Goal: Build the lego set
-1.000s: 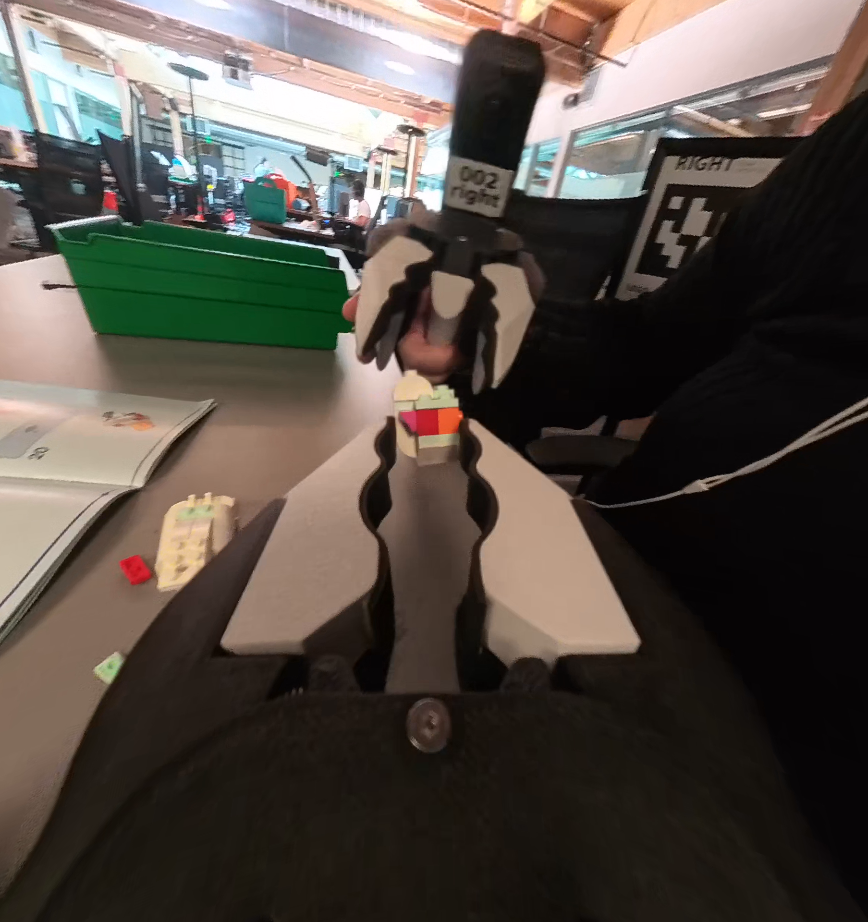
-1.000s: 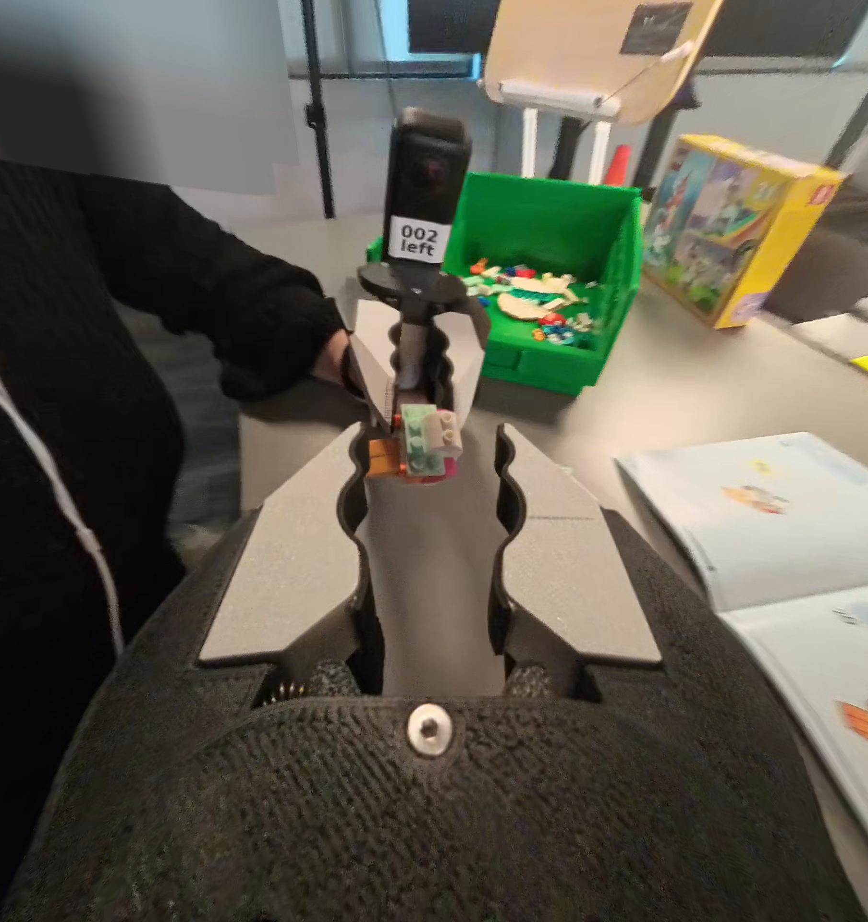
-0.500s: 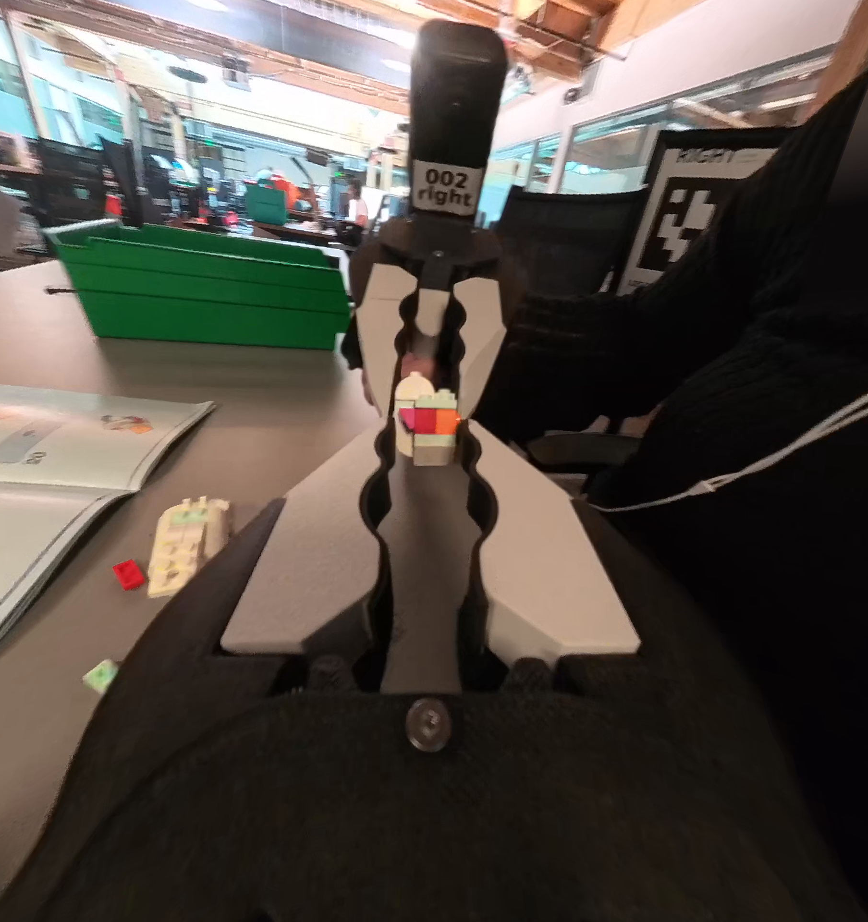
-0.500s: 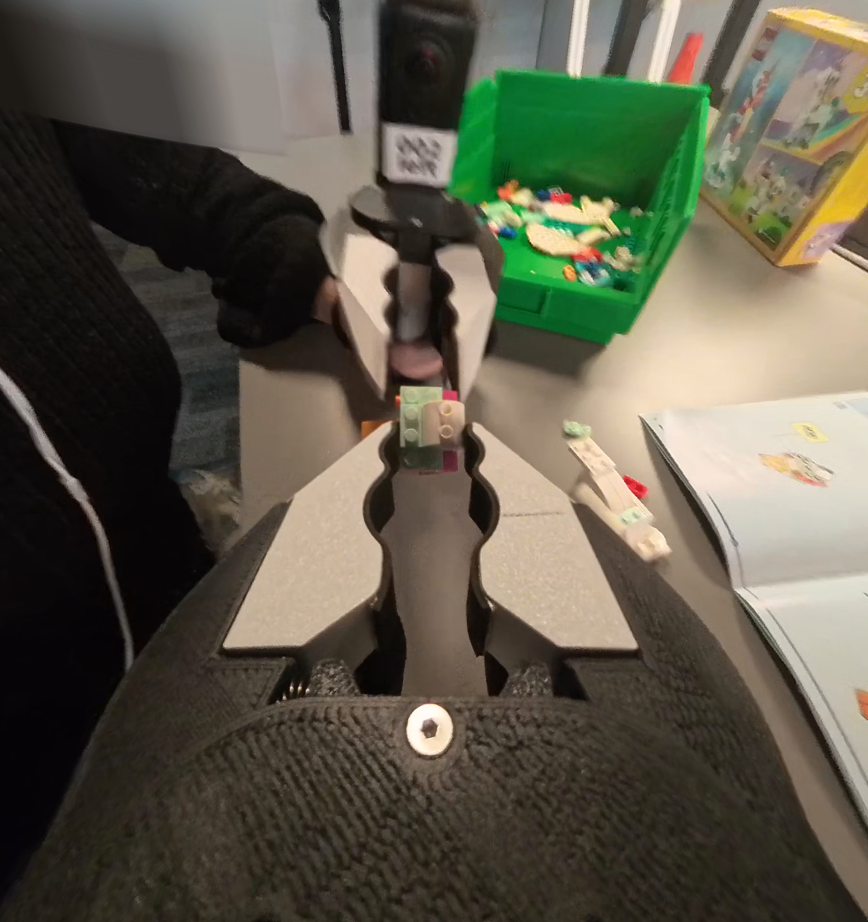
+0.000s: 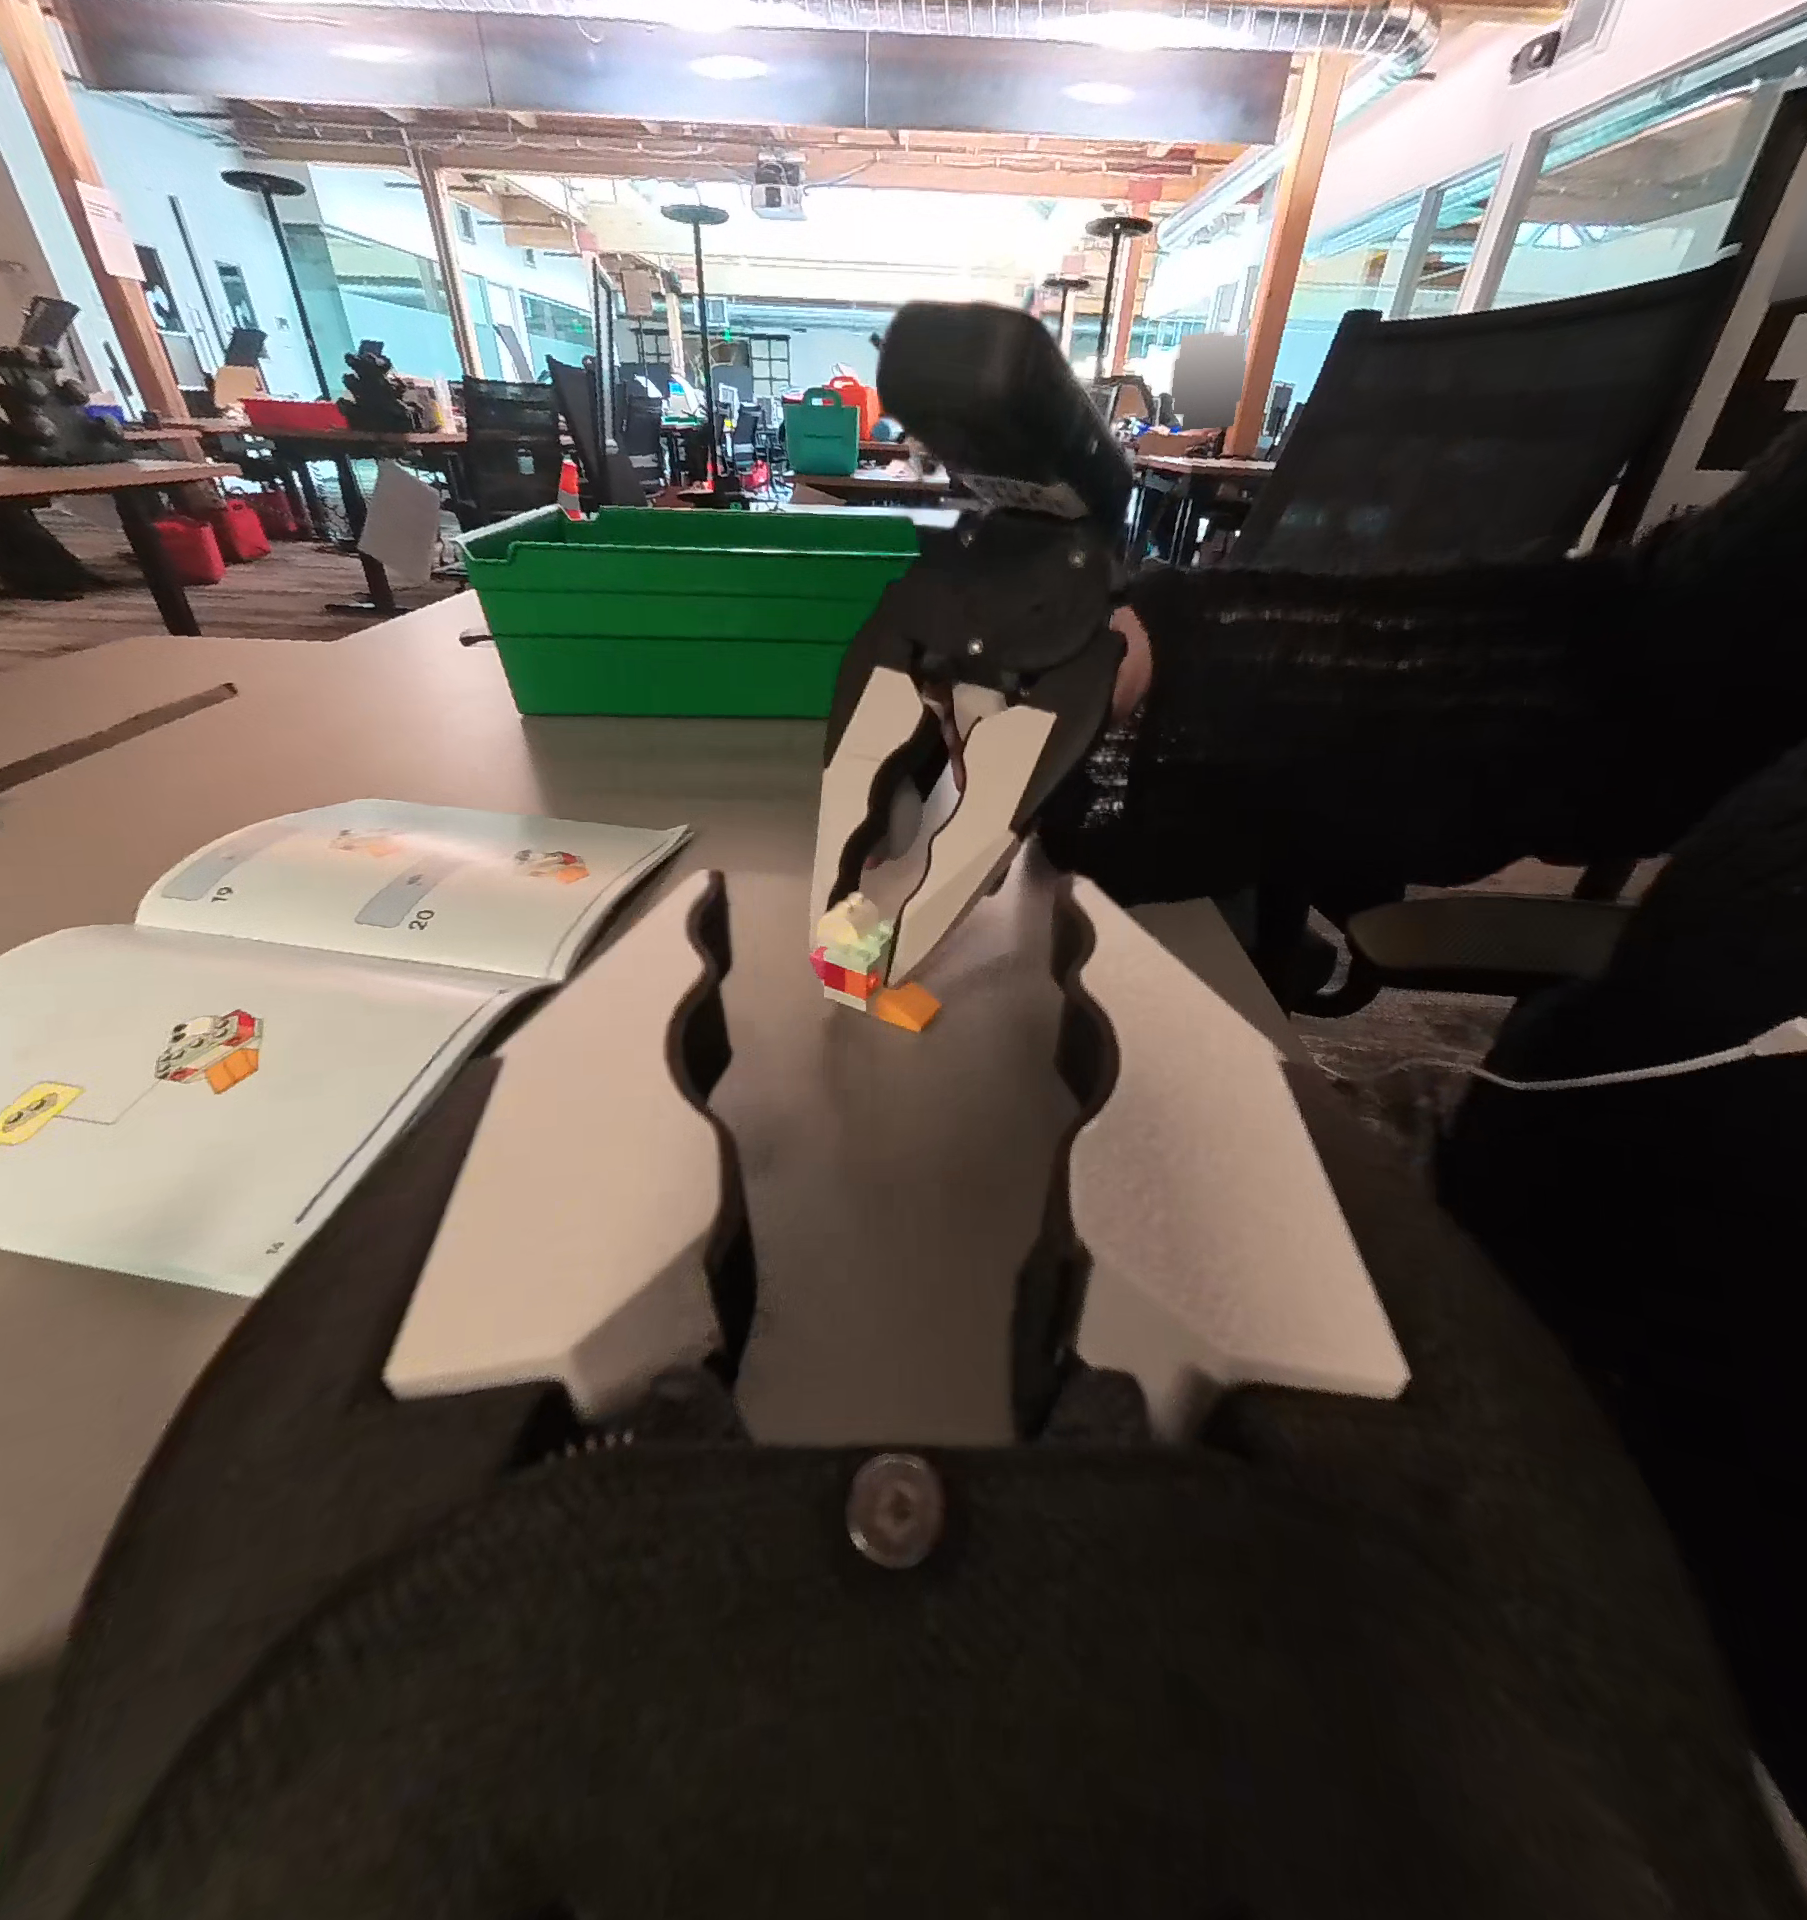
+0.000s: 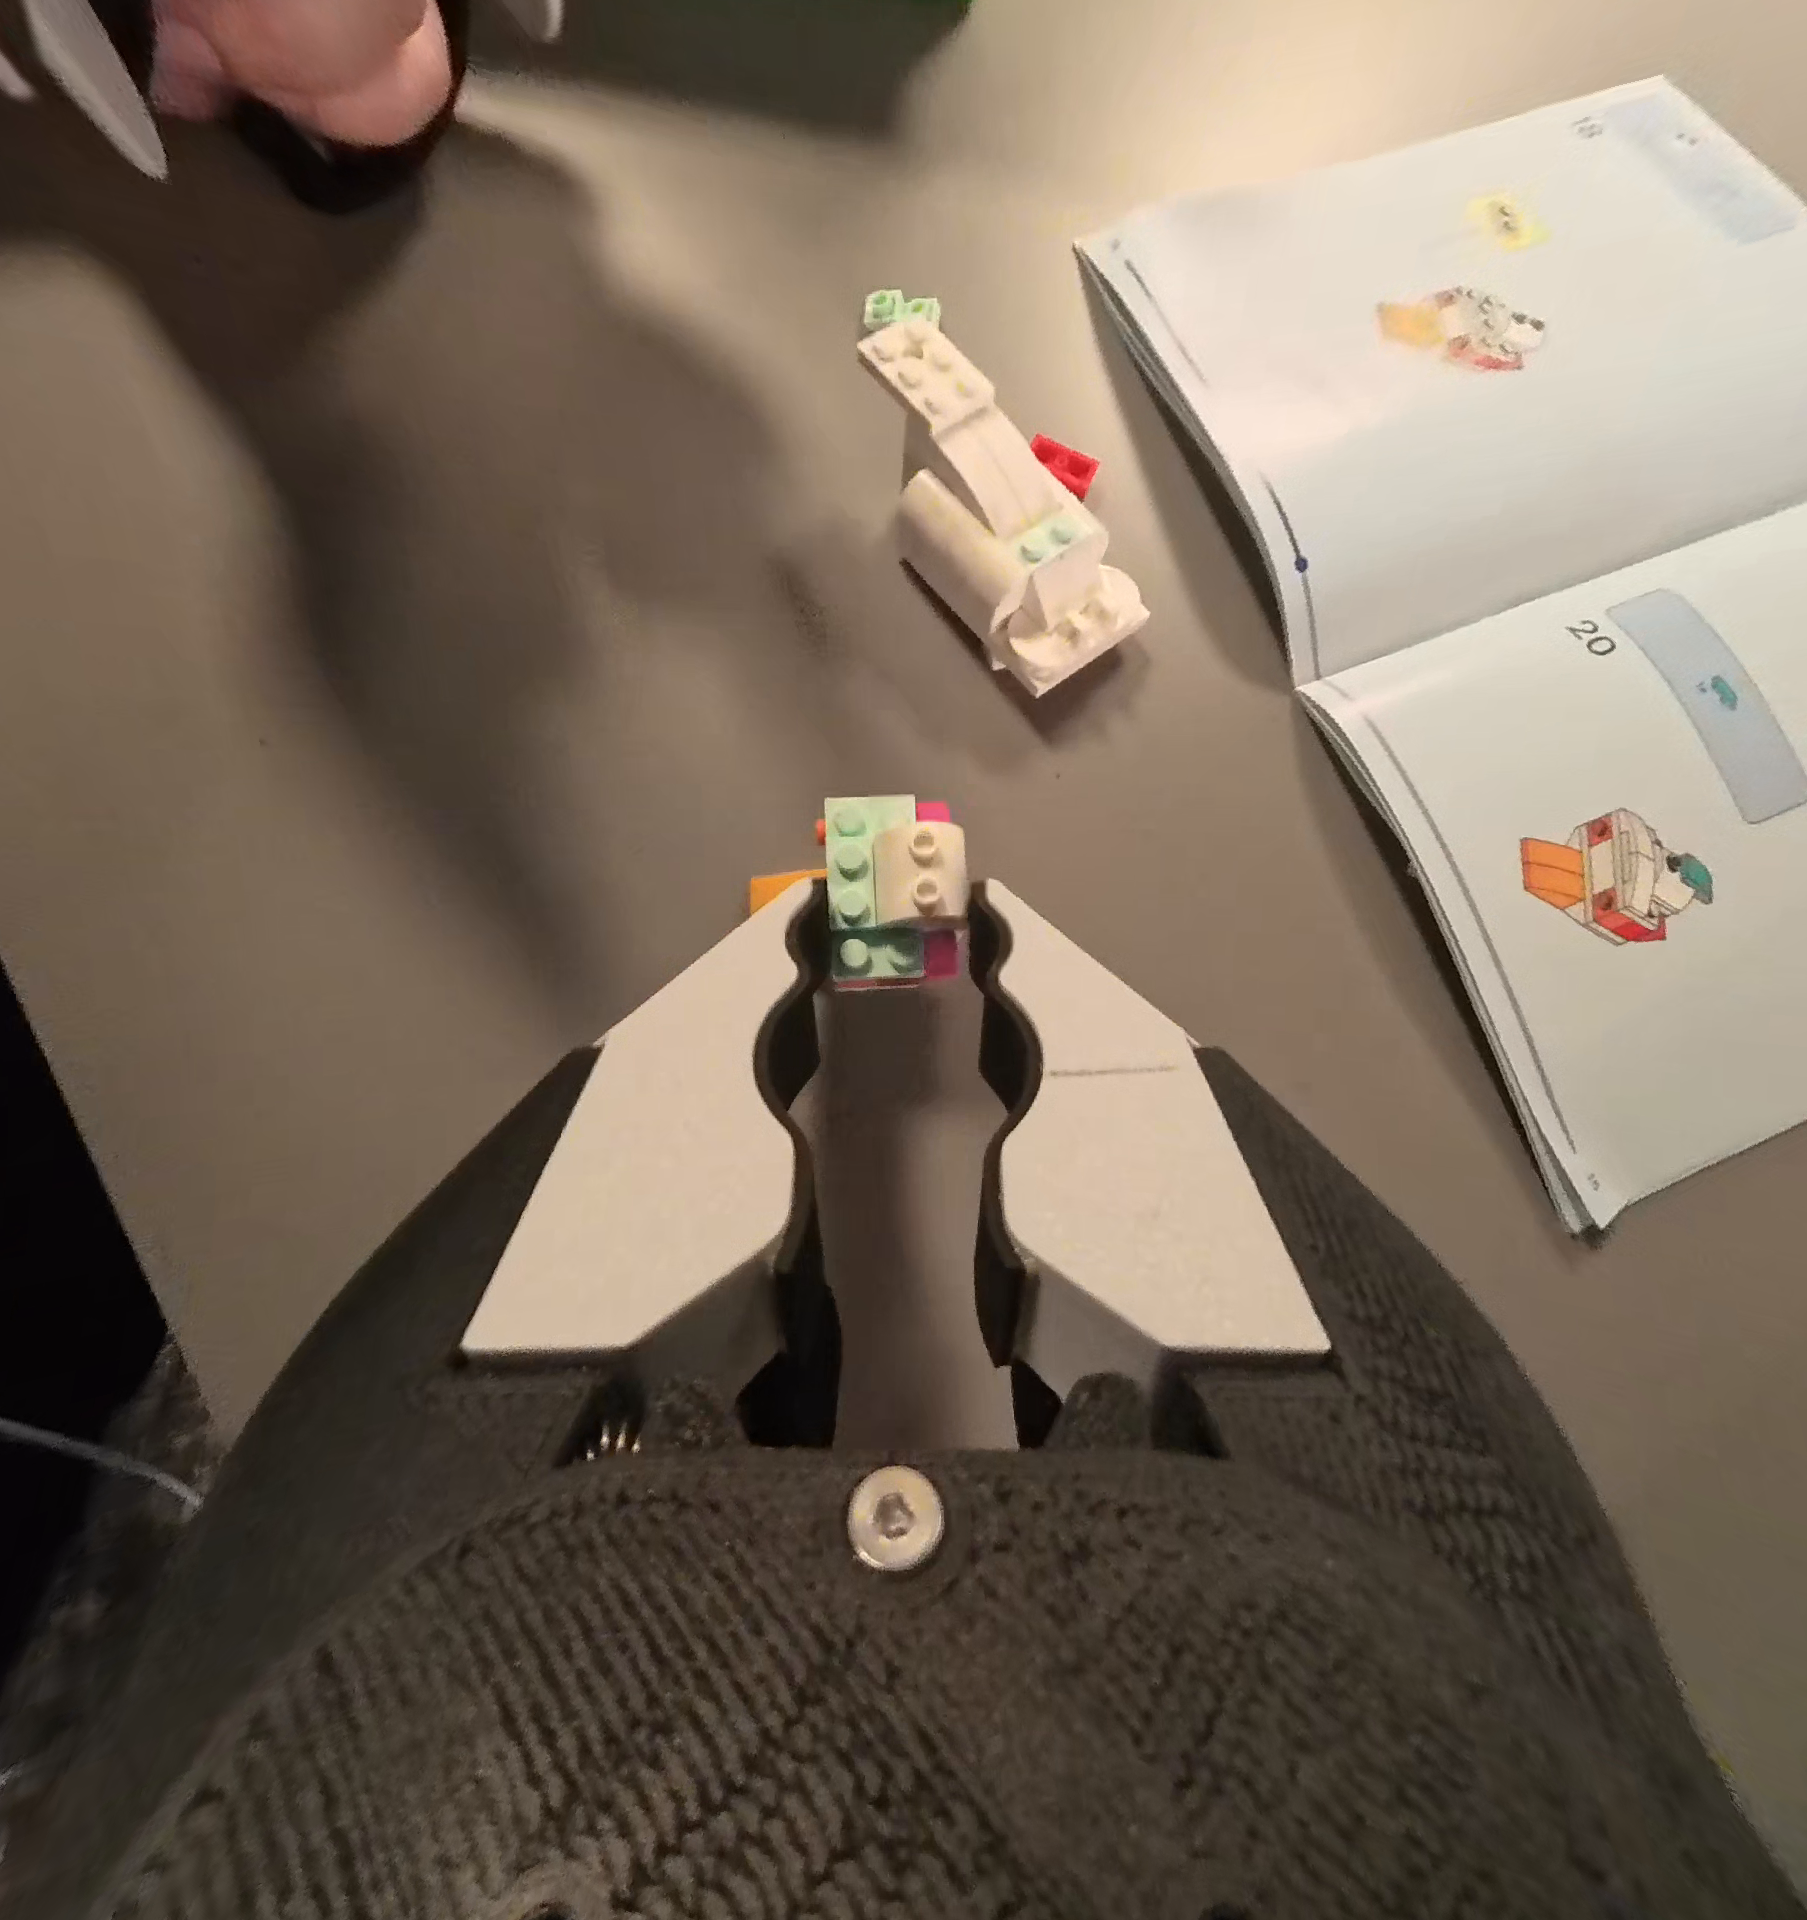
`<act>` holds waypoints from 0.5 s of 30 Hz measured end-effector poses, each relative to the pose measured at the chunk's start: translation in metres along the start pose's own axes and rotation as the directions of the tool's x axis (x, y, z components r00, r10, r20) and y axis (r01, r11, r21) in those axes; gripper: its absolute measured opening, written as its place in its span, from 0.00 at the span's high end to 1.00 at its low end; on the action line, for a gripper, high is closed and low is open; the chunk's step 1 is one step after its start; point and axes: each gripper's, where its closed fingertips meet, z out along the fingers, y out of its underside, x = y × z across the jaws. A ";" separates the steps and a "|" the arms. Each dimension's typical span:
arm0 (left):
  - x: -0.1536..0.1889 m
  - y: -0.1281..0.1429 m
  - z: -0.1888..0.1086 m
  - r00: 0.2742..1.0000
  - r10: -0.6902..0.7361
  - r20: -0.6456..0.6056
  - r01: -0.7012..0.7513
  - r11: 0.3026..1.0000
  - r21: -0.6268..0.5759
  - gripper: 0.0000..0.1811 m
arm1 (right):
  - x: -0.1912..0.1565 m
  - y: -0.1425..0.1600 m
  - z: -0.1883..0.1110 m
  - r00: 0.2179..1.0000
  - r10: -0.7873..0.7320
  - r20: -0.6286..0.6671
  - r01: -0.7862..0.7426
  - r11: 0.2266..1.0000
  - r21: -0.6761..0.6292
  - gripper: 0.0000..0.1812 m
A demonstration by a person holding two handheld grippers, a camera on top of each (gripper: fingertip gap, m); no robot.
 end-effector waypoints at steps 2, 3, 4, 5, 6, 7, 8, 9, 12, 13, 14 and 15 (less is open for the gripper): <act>-0.002 -0.002 -0.001 1.000 0.012 0.016 -0.012 1.000 0.012 0.63 | 0.004 0.001 -0.003 1.000 0.020 -0.018 -0.019 0.999 0.026 0.86; -0.002 -0.002 -0.001 1.000 0.017 0.017 -0.017 1.000 0.017 0.63 | 0.007 0.001 -0.006 0.999 0.025 -0.033 -0.023 0.999 0.048 0.86; -0.001 -0.002 -0.001 1.000 0.020 0.013 -0.020 1.000 0.019 0.63 | 0.012 0.000 -0.011 0.998 0.029 -0.058 -0.024 0.997 0.080 0.86; -0.001 -0.002 -0.001 1.000 0.020 0.007 -0.020 1.000 0.018 0.63 | 0.019 -0.003 -0.017 0.995 0.034 -0.096 -0.022 0.992 0.122 0.85; 0.000 -0.002 -0.001 1.000 0.021 0.004 -0.022 1.000 0.018 0.63 | 0.027 -0.008 -0.025 0.988 0.040 -0.149 -0.013 0.984 0.178 0.84; 0.000 -0.003 -0.001 1.000 0.028 0.001 -0.028 0.999 0.022 0.63 | 0.036 -0.014 -0.034 0.977 0.047 -0.206 0.005 0.970 0.244 0.83; 0.000 -0.004 -0.002 0.999 0.041 0.003 -0.041 0.999 0.031 0.63 | 0.045 -0.020 -0.044 0.962 0.055 -0.267 0.033 0.949 0.313 0.82; 0.000 -0.005 -0.002 0.998 0.059 0.009 -0.059 0.997 0.042 0.63 | 0.054 -0.026 -0.055 0.941 0.066 -0.333 0.069 0.924 0.377 0.81; -0.007 -0.010 -0.004 0.989 0.130 0.073 -0.135 0.988 0.072 0.60 | 0.085 -0.039 -0.090 0.821 0.104 -0.562 0.229 0.840 0.491 0.72; -0.009 -0.011 -0.004 0.982 0.158 0.103 -0.166 0.983 0.079 0.57 | 0.097 -0.041 -0.102 0.755 0.120 -0.644 0.299 0.812 0.501 0.69; -0.012 -0.013 -0.004 0.973 0.187 0.137 -0.200 0.976 0.082 0.55 | 0.108 -0.044 -0.113 0.687 0.139 -0.713 0.365 0.783 0.504 0.67; -0.015 -0.015 -0.003 0.959 0.221 0.177 -0.238 0.968 0.081 0.52 | 0.117 -0.046 -0.122 0.628 0.158 -0.762 0.420 0.756 0.503 0.66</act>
